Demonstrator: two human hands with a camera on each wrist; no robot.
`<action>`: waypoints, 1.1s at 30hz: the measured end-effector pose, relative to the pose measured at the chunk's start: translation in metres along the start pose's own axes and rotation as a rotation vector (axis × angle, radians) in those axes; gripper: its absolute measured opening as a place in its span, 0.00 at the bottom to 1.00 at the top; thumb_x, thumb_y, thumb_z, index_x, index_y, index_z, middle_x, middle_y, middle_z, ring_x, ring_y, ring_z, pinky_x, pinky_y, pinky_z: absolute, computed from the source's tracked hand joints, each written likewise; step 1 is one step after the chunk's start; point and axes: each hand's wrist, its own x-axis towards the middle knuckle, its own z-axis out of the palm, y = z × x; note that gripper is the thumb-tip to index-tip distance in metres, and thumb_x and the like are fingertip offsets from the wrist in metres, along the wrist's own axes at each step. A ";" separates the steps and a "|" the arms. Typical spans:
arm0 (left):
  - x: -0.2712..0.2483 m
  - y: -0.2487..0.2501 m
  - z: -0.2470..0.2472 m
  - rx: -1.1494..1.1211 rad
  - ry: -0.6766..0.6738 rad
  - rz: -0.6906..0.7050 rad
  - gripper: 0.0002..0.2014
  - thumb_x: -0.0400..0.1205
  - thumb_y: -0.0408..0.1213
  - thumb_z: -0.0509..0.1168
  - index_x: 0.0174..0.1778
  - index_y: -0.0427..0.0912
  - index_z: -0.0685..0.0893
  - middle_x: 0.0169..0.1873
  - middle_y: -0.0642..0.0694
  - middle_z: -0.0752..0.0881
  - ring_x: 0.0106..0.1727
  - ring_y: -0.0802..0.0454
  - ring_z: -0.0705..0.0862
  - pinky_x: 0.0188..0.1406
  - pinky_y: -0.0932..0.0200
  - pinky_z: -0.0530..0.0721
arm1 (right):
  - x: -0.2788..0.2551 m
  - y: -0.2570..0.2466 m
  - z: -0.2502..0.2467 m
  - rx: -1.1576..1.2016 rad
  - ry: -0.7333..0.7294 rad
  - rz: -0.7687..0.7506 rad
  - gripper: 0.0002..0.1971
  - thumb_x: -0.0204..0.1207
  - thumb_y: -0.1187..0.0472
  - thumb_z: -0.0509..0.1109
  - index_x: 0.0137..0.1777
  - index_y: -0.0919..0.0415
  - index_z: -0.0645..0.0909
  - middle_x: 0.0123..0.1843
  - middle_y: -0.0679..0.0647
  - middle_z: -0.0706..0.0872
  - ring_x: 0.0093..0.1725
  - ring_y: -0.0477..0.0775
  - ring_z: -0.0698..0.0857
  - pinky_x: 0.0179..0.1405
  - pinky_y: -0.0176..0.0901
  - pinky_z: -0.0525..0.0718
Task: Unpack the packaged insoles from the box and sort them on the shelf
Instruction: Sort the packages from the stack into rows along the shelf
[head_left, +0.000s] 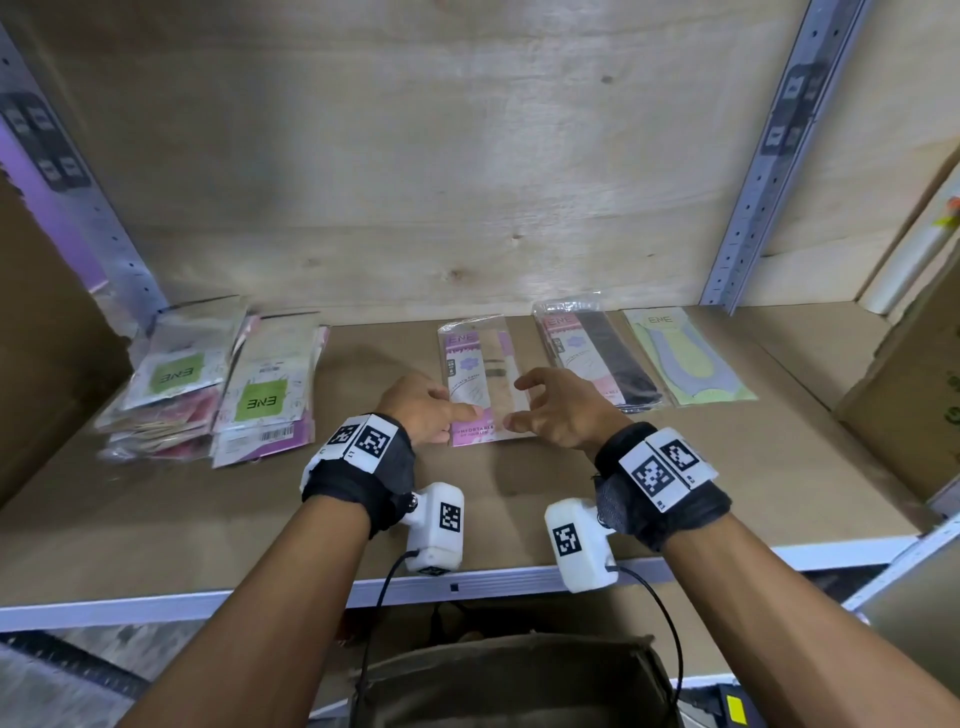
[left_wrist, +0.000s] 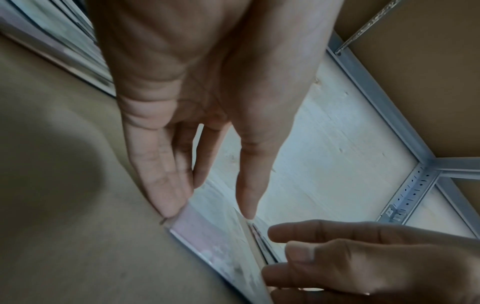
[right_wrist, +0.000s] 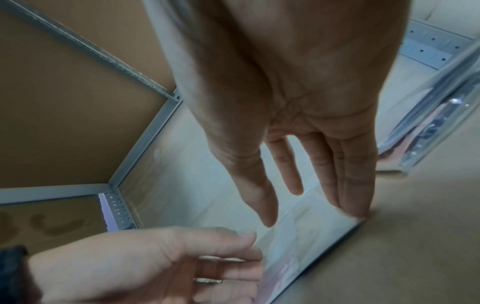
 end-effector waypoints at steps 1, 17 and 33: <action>0.002 0.001 0.002 -0.012 0.006 0.006 0.12 0.75 0.32 0.79 0.51 0.38 0.85 0.57 0.37 0.90 0.57 0.42 0.91 0.62 0.46 0.89 | 0.001 0.001 -0.001 0.000 0.003 0.002 0.33 0.72 0.52 0.79 0.76 0.57 0.72 0.70 0.58 0.81 0.66 0.57 0.81 0.56 0.40 0.74; 0.013 0.008 0.010 -0.037 0.029 0.023 0.14 0.76 0.31 0.78 0.56 0.38 0.86 0.58 0.39 0.89 0.57 0.42 0.90 0.60 0.48 0.89 | 0.002 0.009 -0.004 0.004 -0.015 -0.013 0.29 0.75 0.52 0.76 0.74 0.58 0.73 0.71 0.58 0.79 0.69 0.57 0.78 0.61 0.40 0.74; -0.018 -0.017 -0.091 -0.118 0.262 0.093 0.13 0.82 0.36 0.72 0.61 0.38 0.86 0.51 0.38 0.90 0.48 0.45 0.89 0.49 0.58 0.88 | -0.003 -0.034 0.023 0.501 -0.170 -0.151 0.05 0.80 0.67 0.69 0.53 0.63 0.84 0.42 0.60 0.91 0.38 0.53 0.88 0.44 0.43 0.89</action>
